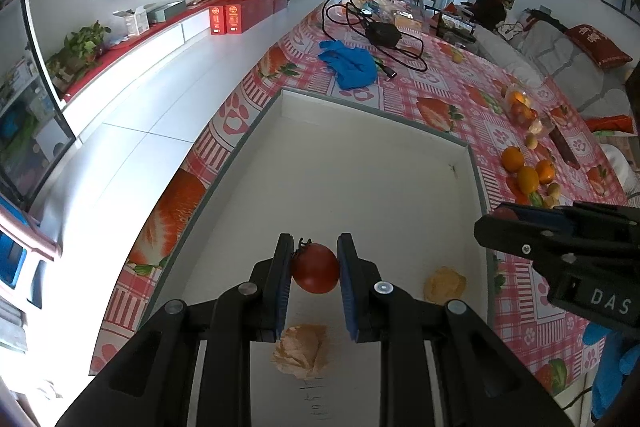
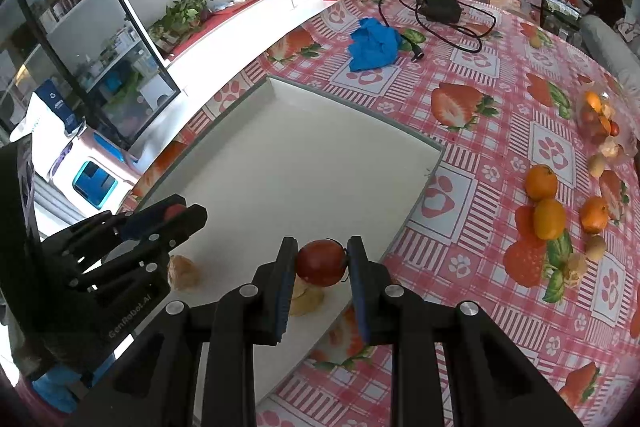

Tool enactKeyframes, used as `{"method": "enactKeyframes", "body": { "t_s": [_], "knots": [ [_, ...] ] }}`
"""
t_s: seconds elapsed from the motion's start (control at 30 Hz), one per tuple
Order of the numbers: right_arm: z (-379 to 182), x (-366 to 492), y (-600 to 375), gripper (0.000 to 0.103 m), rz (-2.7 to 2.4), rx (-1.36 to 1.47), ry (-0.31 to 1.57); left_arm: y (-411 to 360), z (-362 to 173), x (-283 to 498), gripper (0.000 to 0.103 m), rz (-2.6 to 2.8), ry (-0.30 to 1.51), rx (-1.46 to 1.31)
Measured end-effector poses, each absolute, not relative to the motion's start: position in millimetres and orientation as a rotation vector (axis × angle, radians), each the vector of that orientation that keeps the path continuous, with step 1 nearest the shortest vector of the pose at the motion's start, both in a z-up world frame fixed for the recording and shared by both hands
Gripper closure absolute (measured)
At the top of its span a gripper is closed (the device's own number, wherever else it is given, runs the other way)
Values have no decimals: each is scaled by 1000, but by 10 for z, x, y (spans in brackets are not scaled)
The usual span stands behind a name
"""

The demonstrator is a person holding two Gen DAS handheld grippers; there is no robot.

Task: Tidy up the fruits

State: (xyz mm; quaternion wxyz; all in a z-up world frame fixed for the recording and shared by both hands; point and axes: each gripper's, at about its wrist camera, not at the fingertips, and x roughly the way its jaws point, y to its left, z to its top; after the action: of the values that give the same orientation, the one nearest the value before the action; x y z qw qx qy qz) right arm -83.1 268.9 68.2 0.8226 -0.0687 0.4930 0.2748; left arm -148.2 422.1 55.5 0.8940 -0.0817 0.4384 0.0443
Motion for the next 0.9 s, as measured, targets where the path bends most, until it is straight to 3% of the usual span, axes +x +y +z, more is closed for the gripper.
{"method": "enactKeyframes", "body": {
  "t_s": [0.77,0.8,0.87,0.9],
  "knots": [
    [582,-783,2784,76,601,-148,1067,4174,472,-1418,78,99,915,-147],
    [570,-777,2788,76,601,-148,1069,4172,468,-1419,77,103,913,-142],
    [537,-759,2788,76,610,-136,1088,4169,458,-1416,63,110,920,-134],
    [521,-749,2782,75,615,-127,1099,4164,461,-1413,45,119,921,-131]
  ]
}}
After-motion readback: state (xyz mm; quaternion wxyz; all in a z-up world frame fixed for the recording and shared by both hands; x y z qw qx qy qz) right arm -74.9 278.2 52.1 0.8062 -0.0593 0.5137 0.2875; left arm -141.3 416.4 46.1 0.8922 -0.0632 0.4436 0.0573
